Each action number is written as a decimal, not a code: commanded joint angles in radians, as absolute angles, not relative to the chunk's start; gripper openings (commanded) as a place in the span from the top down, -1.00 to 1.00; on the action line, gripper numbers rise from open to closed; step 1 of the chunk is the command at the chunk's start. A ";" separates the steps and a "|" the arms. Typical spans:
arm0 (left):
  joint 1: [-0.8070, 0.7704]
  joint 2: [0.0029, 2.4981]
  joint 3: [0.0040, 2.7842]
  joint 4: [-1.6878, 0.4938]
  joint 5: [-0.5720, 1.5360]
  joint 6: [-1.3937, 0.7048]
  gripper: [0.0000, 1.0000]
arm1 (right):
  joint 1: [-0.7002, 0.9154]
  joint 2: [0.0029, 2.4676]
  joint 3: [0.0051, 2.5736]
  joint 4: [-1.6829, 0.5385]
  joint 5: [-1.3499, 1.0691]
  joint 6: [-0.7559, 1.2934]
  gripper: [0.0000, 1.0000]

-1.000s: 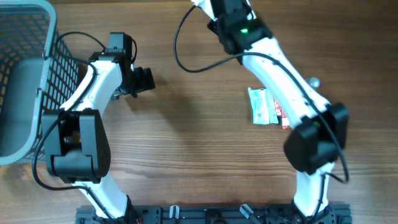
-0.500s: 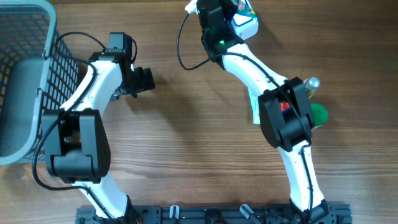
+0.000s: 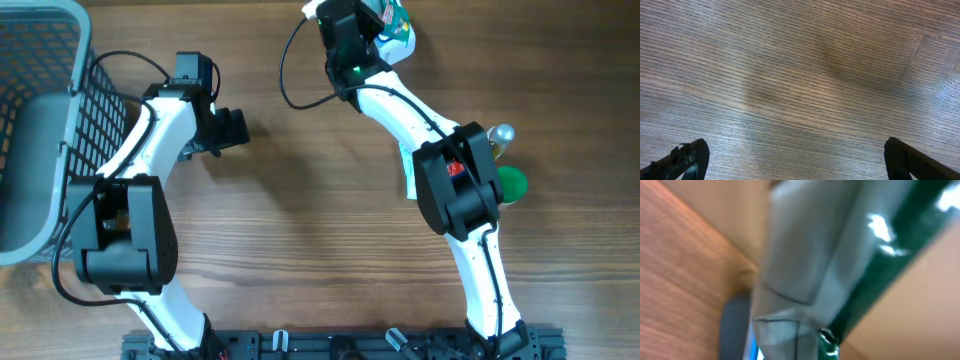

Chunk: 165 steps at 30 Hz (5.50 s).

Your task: Scan the item barcode

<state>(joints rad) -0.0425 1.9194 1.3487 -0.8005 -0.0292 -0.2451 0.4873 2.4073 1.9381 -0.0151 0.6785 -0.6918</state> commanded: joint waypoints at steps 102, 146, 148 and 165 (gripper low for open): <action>-0.044 1.906 1.360 -0.797 -0.035 -0.247 -1.00 | 0.457 1.784 1.544 -0.427 0.236 0.447 -0.99; -0.044 1.906 1.360 -0.797 -0.035 -0.247 -1.00 | 0.228 0.447 1.239 -1.015 0.185 0.519 -1.00; -0.044 1.906 1.360 -0.797 -0.035 -0.247 -1.00 | 0.194 0.373 1.106 -0.887 0.151 0.488 -1.00; -0.044 1.906 1.360 -0.797 -0.035 -0.247 -1.00 | 0.142 0.040 0.278 0.460 -0.122 0.104 -0.99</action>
